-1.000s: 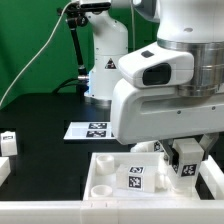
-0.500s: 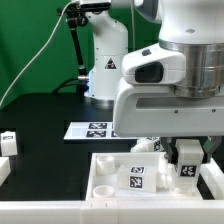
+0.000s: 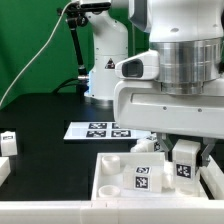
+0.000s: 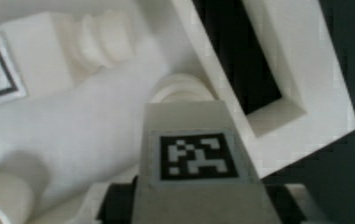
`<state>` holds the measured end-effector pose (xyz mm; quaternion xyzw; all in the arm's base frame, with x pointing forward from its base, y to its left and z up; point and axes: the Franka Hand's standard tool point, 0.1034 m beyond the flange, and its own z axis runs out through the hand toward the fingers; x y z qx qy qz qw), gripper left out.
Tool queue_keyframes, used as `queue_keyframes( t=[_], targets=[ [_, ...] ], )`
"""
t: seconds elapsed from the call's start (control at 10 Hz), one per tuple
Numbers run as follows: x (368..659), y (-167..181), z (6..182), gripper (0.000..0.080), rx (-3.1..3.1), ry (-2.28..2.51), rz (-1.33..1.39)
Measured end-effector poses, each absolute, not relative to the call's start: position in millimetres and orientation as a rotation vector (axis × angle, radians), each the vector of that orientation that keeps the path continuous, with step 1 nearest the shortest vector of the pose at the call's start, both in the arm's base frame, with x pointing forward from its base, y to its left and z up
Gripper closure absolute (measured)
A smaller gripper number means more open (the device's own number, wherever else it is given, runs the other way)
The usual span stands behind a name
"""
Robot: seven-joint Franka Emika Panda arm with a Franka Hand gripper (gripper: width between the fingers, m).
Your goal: Assemble one leg
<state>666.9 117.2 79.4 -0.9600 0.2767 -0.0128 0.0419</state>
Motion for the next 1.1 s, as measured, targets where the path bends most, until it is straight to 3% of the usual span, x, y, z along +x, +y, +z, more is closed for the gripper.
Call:
queue_keyframes(
  t=[0.7,1.1],
  targets=[
    [658.7,142.0,78.4,0.0516,-2.467,1.726,0.02],
    [656.6,153.3,78.9,0.0515,-2.311,1.91,0.058]
  ],
)
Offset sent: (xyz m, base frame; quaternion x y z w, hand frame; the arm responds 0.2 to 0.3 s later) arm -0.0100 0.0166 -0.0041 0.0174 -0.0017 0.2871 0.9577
